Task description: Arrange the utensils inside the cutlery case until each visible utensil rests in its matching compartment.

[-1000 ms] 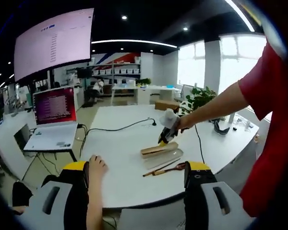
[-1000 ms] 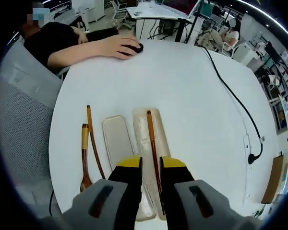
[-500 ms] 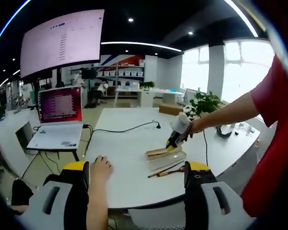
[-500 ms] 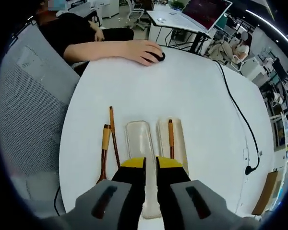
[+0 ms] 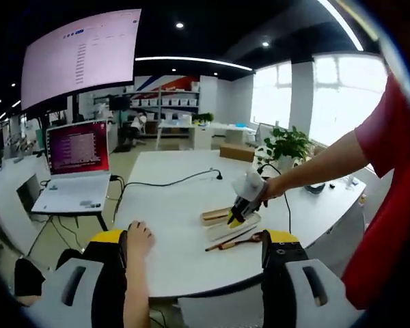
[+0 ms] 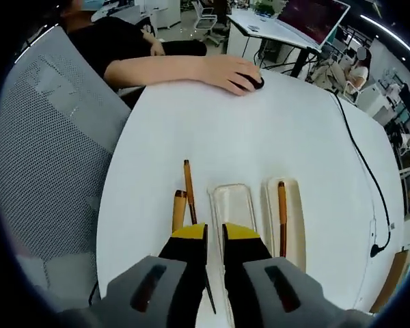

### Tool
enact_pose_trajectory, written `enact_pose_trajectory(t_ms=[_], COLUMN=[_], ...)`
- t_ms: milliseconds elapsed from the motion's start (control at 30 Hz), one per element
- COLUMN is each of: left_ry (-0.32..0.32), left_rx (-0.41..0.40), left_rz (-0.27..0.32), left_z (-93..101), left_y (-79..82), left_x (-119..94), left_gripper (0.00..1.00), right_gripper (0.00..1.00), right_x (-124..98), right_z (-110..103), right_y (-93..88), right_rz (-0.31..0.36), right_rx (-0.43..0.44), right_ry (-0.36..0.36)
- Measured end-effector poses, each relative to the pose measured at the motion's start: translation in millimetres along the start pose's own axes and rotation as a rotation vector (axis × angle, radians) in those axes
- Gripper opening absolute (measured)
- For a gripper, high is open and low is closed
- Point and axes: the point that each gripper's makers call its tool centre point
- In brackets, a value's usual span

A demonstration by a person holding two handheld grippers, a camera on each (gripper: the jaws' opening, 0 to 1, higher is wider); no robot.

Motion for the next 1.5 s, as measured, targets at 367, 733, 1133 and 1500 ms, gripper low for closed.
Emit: enact_pose_trajectory(t_ms=[367, 733, 1133, 1500], left_ry=[0.010, 0.020, 0.025, 0.011], left_rx=[-0.009, -0.019, -0.027, -0.041], left_rz=[0.008, -0.009, -0.013, -0.014], left_z=[5.3, 2.0, -2.3, 1.6], left_y=[0.2, -6.3, -6.8, -10.1], left_x=[-1.7, -1.0, 2.3, 6.1], left_gripper=[0.82, 0.82, 0.82, 0.82], right_gripper=[0.01, 0.03, 0.04, 0.01], right_x=[23.4, 29.8, 40.1, 39.4], right_z=[-23.0, -27.4, -35.8, -32.2], right_y=[-7.5, -4.7, -5.3, -8.2], right_rz=[-0.026, -0.037, -0.056, -0.180], right_rx=[0.013, -0.010, -0.097, 0.031], right_ry=[0.046, 0.075, 0.097, 0.116])
Point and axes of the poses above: the point that each gripper's makers call its tool centre point, and the gripper's own axes: x roughly forward along the fingers, z roughly to its right, y roughly out of its top, and after that the axes turned 7 degrees about -x, right-handed
